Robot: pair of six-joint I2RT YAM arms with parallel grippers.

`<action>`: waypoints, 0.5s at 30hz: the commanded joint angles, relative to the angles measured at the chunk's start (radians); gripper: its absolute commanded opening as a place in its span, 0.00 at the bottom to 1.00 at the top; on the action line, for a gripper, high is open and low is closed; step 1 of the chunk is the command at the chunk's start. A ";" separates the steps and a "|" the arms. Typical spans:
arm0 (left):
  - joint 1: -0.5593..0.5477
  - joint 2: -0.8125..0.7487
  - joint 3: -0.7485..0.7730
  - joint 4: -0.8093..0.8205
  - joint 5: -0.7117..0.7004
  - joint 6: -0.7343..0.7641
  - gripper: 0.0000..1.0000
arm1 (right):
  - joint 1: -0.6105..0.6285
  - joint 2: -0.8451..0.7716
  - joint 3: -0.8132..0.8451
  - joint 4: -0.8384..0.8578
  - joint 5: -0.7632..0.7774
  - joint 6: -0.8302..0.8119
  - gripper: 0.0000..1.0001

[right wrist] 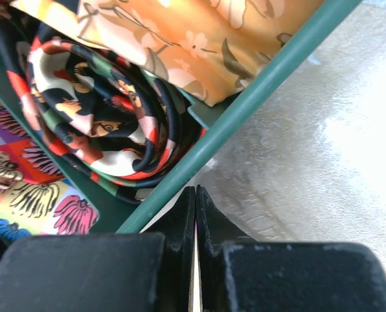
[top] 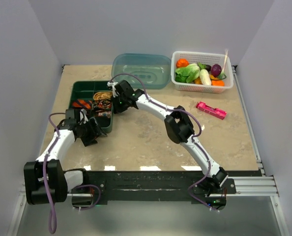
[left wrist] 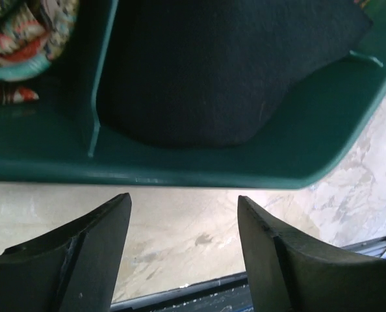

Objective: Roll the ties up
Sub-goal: Move the storage box to the corner of the board.

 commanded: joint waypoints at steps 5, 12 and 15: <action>-0.003 0.074 0.047 0.116 -0.136 -0.035 0.74 | 0.019 -0.119 -0.066 0.057 -0.001 0.011 0.00; 0.002 0.226 0.139 0.225 -0.225 -0.057 0.75 | -0.017 -0.334 -0.316 0.092 0.065 -0.040 0.00; 0.003 0.281 0.202 0.253 -0.263 -0.052 0.75 | -0.030 -0.403 -0.398 0.088 0.090 -0.061 0.00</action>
